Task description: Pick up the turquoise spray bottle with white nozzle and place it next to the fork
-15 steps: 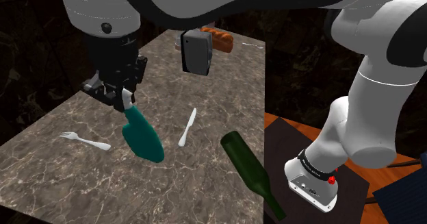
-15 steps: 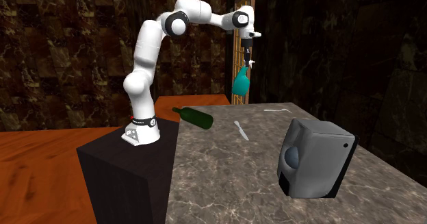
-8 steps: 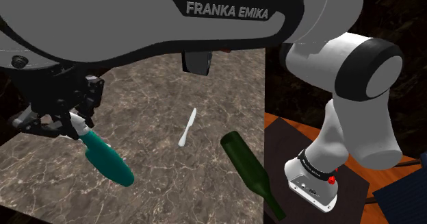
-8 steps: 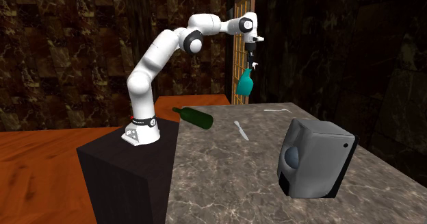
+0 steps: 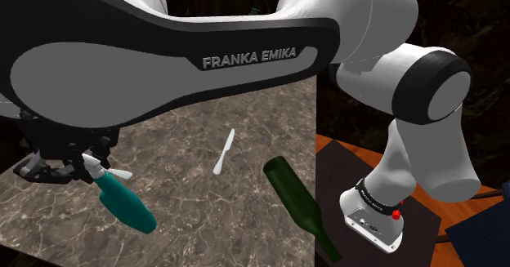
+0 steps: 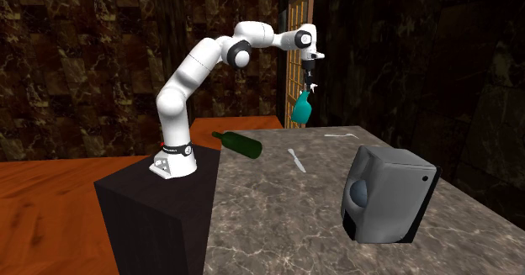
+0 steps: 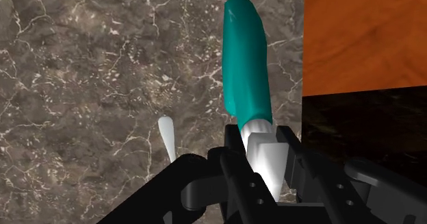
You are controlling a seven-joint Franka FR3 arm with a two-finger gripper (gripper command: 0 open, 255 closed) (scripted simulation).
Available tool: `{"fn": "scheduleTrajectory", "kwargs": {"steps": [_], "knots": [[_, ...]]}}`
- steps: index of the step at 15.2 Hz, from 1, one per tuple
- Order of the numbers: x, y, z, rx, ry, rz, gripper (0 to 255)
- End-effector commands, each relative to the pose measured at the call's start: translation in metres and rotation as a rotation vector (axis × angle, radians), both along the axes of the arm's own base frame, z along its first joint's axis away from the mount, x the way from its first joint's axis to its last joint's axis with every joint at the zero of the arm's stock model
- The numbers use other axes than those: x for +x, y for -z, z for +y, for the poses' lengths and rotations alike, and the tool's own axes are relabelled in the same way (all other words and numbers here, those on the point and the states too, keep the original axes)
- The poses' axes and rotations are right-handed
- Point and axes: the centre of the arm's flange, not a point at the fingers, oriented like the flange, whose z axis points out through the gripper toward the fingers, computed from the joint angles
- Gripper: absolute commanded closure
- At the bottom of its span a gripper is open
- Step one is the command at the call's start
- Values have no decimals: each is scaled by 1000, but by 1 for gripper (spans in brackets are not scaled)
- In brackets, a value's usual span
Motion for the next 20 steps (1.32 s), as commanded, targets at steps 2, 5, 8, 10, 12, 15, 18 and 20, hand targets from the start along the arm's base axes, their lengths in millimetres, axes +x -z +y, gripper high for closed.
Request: {"fn": "scheduleTrajectory", "kwargs": {"steps": [2, 5, 8, 10, 12, 15, 18, 20], "knots": [[0, 15, -1, 1, 0, 0, 255], [0, 31, -1, 1, 0, 0, 255], [0, 49, -1, 1, 0, 0, 255], [0, 49, -1, 1, 0, 0, 255], [0, 49, -1, 1, 0, 0, 255], [0, 49, -1, 1, 0, 0, 255], [0, 49, -1, 1, 0, 0, 0], [0, 49, -1, 1, 0, 0, 0]]}}
